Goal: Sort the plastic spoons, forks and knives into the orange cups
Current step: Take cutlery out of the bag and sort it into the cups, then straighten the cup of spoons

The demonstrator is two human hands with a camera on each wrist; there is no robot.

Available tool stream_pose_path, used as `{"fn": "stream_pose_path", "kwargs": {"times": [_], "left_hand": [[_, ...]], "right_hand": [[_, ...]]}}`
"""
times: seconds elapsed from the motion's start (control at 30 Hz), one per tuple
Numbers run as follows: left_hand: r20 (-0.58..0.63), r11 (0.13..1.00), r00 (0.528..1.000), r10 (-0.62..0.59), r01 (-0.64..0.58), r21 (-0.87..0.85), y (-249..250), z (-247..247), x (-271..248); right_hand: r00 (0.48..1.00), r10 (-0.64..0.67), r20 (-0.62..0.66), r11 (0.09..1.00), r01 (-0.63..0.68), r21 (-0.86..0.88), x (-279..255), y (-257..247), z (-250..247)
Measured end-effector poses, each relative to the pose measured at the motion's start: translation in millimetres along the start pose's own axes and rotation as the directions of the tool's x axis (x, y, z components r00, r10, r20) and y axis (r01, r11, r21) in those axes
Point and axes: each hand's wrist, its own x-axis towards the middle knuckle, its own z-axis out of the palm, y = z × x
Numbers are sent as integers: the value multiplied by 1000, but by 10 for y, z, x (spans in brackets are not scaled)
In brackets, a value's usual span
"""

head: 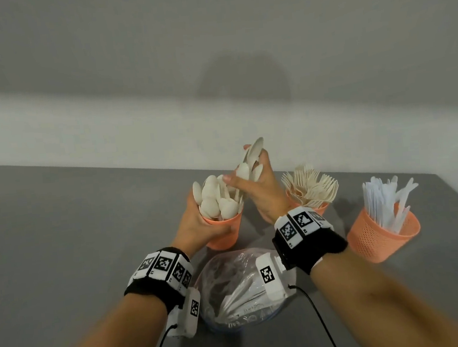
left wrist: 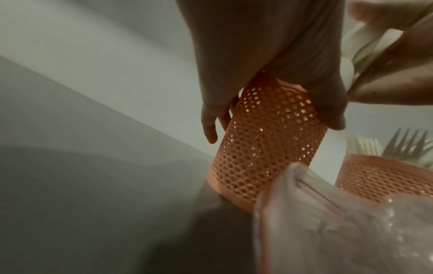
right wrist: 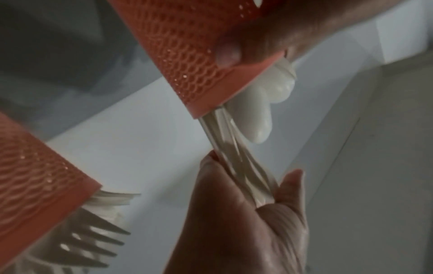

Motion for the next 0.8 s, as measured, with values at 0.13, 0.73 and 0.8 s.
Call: {"fn": "stream_pose_path", "kwargs": {"times": [0.13, 0.73, 0.8], "left_hand": [[11, 1000, 1000, -8, 8, 3, -17, 0, 14], [0, 999, 999, 39, -39, -32, -25, 30, 43], [5, 998, 999, 54, -54, -38, -10, 43, 28]], "right_hand": [[992, -53, -118, 999, 51, -18, 42, -23, 26], [989, 125, 73, 700, -36, -713, 45, 189, -61], [968, 243, 63, 643, -112, -758, 28, 150, -71]]}}
